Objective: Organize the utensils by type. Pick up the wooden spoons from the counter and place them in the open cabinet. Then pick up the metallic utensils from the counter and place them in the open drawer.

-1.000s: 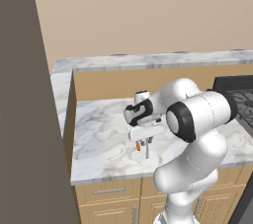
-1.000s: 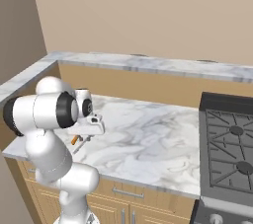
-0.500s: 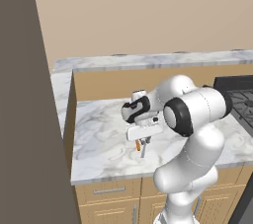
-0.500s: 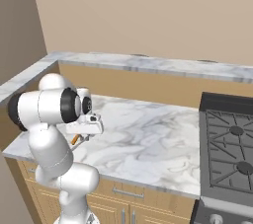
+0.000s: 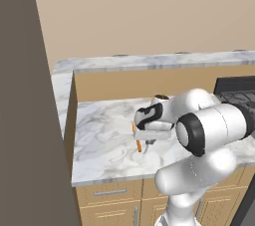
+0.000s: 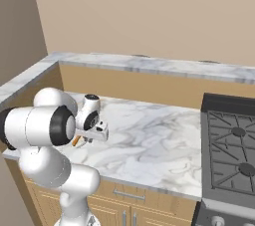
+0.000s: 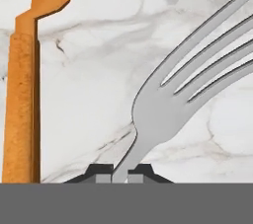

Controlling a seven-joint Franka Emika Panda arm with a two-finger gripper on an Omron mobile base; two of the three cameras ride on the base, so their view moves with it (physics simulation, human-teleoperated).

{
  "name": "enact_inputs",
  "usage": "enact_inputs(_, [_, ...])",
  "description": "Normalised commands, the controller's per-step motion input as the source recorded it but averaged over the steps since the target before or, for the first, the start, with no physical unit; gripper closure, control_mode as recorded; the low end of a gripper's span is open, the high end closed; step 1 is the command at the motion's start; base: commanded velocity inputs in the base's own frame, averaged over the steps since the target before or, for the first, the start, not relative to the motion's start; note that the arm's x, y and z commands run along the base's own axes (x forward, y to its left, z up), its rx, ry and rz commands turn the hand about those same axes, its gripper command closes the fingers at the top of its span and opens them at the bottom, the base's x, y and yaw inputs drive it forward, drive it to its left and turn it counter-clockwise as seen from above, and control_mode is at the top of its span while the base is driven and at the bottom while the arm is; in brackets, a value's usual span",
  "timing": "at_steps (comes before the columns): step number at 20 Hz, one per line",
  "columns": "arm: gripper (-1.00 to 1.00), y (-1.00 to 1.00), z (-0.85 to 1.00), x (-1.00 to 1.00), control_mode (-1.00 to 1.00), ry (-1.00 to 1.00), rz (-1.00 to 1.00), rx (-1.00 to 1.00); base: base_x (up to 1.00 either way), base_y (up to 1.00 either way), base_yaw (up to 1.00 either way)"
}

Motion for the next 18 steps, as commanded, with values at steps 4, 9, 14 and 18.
enact_inputs(4, [1.00, -0.14, 0.00, 0.00, -1.00, -0.39, -0.16, 0.23, 0.00, 0.00, 0.00])
enact_inputs(9, [1.00, -0.03, 0.00, 0.00, -1.00, -0.32, -0.13, 0.19, 0.00, 0.00, 0.00])
enact_inputs(14, [1.00, -0.14, 0.27, -0.14, -1.00, -0.18, -0.11, 0.11, 0.00, 0.00, 0.00])
enact_inputs(18, [1.00, -0.20, 0.48, -0.34, -1.00, -0.02, -0.06, 0.00, 0.00, 0.00, 0.00])
